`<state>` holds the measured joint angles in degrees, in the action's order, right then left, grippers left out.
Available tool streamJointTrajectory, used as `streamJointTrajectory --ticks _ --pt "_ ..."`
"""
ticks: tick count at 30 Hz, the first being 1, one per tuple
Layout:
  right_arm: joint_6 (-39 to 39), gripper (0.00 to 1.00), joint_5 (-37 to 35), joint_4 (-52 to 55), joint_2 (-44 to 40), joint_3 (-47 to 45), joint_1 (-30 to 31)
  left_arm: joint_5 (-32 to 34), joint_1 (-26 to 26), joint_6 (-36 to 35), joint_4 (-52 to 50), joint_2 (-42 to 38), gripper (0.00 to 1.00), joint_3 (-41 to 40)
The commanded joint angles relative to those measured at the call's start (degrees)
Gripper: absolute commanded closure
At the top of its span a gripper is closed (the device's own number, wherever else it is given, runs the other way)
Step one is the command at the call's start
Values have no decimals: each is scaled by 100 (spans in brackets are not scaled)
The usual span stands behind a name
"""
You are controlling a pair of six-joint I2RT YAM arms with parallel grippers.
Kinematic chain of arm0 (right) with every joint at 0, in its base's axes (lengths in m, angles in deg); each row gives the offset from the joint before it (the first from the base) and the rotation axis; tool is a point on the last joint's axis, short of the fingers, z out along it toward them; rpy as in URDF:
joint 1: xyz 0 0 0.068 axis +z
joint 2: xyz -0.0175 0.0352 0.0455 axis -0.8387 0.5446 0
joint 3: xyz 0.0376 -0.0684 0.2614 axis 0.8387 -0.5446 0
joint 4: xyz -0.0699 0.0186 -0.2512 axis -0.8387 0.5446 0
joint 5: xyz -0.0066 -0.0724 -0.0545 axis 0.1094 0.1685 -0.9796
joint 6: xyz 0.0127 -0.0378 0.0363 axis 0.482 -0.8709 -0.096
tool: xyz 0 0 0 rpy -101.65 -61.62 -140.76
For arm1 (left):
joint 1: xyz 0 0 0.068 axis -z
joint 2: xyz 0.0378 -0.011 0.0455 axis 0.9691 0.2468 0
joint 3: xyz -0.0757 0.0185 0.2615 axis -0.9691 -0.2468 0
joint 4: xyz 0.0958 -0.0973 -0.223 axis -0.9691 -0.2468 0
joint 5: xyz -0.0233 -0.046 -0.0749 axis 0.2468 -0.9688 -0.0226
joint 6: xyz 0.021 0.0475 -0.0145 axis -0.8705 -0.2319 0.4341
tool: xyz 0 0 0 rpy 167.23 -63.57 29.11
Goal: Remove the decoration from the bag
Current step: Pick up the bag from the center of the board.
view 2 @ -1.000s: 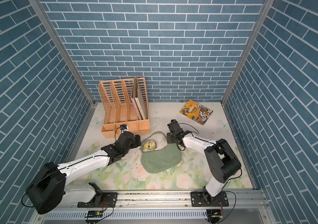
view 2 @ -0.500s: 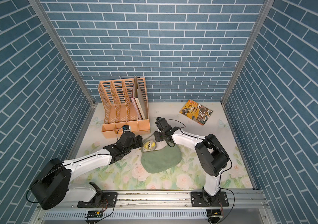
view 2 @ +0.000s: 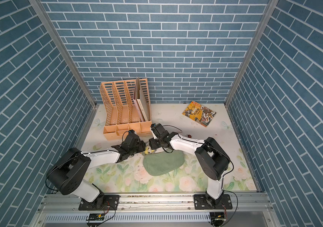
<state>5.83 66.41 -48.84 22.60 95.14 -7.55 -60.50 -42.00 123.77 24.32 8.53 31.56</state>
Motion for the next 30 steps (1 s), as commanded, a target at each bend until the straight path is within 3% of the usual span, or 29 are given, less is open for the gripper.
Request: streamJointTrajectory --ticks 1,7,14,19,22,30 --pt "-227 46 -29 273 -207 -215 3 62 -39 -191 -34 177 36 162" --pt "-207 46 -190 197 -329 -319 -6 91 -146 -310 -134 472 43 363" --pt "-175 46 -287 59 -371 -386 -5 -168 -170 -359 -118 746 61 526" --pt "-130 47 -299 -86 -522 -506 -35 -222 -169 -407 -156 694 88 602" --pt "-118 48 -199 -270 -734 -662 -105 -286 -165 -459 -74 336 100 639" --pt "-400 49 509 -1525 -1998 -1492 -582 -848 -136 -942 440 -997 100 720"
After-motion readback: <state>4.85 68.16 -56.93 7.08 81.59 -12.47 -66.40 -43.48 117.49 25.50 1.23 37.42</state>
